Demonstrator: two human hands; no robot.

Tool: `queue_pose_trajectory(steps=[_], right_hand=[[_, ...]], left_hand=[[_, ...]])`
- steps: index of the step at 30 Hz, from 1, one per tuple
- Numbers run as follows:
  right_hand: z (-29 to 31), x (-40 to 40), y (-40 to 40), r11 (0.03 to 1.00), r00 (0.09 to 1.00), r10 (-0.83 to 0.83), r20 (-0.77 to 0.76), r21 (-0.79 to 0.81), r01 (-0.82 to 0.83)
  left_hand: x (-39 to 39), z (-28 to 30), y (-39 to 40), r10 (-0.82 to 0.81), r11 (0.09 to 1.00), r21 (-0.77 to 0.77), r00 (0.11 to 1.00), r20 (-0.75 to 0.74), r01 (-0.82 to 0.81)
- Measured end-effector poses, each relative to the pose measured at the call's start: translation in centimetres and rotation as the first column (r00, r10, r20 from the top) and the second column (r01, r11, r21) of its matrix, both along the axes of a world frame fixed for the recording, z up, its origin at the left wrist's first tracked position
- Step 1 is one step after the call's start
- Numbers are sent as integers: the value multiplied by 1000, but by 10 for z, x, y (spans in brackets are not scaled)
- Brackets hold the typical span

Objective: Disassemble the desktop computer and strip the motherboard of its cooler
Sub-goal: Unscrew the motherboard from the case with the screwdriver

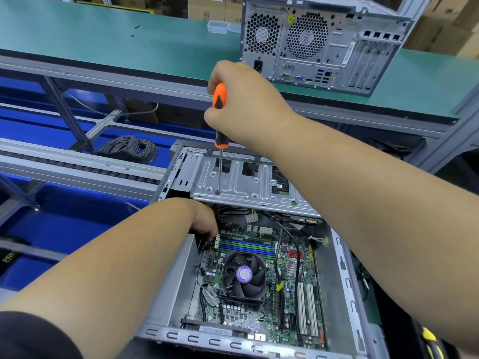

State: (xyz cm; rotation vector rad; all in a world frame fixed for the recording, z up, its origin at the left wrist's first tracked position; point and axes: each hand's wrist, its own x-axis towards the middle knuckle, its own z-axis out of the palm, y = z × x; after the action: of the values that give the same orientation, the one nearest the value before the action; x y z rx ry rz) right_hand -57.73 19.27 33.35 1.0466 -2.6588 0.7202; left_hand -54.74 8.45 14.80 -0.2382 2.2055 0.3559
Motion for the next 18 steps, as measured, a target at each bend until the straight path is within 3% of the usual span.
queue_pose_trajectory(steps=[10,15,18], right_hand=[[5,-1,-2,998,999,7,-49,56,-5],[5,5,0,997,999,43,23,58,-44],[6,3,-3,996,998,21,-66,89,-15]], left_hand=[[-1,1,-1,-38,999,-29,999,-13,38],[-2,2,0,-57,997,-54,998,-8,56],[-2,0,-1,-78,995,-57,997,-6,78]])
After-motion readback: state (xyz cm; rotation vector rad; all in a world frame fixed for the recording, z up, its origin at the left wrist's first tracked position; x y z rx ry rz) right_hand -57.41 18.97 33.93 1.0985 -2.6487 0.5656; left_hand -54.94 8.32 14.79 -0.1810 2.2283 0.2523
